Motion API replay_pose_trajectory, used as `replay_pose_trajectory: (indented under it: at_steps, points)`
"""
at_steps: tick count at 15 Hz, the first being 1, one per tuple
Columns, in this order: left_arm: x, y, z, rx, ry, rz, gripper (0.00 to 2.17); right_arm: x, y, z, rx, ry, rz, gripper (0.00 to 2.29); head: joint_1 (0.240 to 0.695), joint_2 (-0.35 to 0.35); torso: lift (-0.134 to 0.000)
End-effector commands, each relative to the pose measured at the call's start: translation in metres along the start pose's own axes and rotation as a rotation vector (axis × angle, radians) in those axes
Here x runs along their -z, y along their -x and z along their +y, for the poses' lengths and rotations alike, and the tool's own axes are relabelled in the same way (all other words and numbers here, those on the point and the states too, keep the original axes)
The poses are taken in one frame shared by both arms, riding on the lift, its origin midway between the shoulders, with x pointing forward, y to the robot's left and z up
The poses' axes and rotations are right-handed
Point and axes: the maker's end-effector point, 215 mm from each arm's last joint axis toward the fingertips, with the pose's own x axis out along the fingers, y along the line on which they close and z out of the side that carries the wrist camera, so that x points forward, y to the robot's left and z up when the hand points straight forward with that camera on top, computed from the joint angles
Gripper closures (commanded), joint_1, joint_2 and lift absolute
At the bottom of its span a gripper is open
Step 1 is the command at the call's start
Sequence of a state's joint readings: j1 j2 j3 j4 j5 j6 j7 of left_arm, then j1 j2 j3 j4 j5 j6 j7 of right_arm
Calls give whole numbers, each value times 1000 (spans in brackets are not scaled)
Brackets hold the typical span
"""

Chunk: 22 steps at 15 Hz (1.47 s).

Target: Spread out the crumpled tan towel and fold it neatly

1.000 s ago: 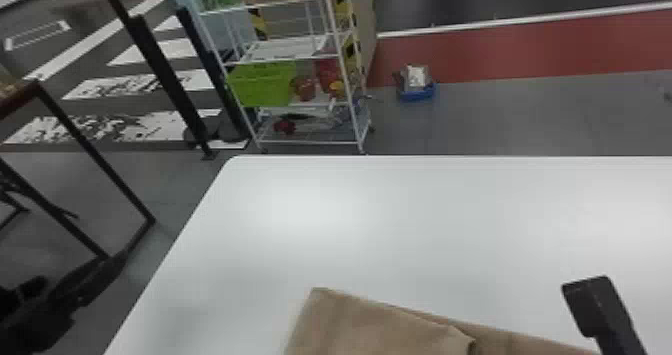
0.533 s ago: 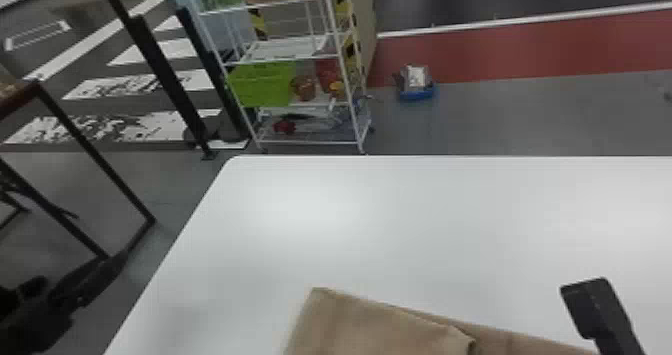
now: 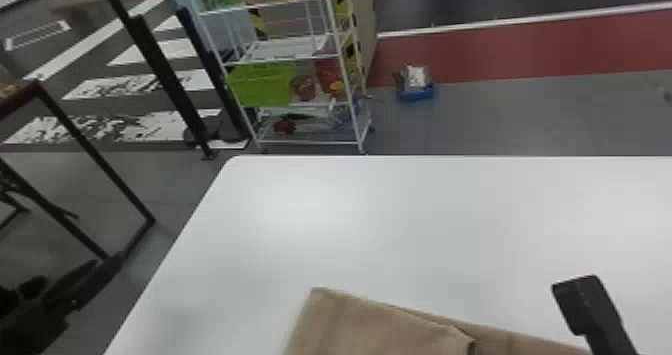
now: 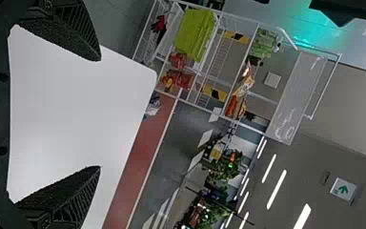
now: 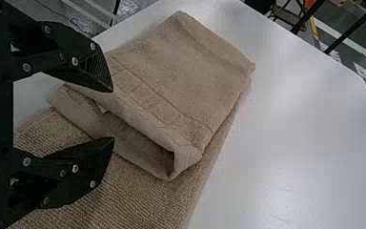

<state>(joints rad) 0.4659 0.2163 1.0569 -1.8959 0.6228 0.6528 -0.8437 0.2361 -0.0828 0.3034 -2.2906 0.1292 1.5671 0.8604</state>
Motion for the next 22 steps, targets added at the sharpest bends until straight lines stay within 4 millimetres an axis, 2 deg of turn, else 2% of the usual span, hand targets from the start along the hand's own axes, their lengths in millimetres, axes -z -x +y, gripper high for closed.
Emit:
replay_pose_trajectory:
  at_steps: [1,7,9,15,21,22]
  points:
    - [0,0,0,0,0,0,76,0,-1,0,0,2,6,768,695,350,-122]
    - [-1,0,1,-3,-3,1,76,-6,-3,2,-1,14,4,728,695,350,-122]
    - [-2,-1,3,-6,-4,1,76,-5,-3,3,-3,16,6,424,695,350,-122]
    - [-3,-5,4,-9,-4,-3,76,-7,-6,-1,7,21,14,427,695,350,-122]
    - [0,-8,8,-14,0,3,76,-15,-16,0,10,53,40,596,695,350,-122]
    - [0,-7,8,-16,1,2,76,-17,-16,0,11,58,38,714,695,350,-122]
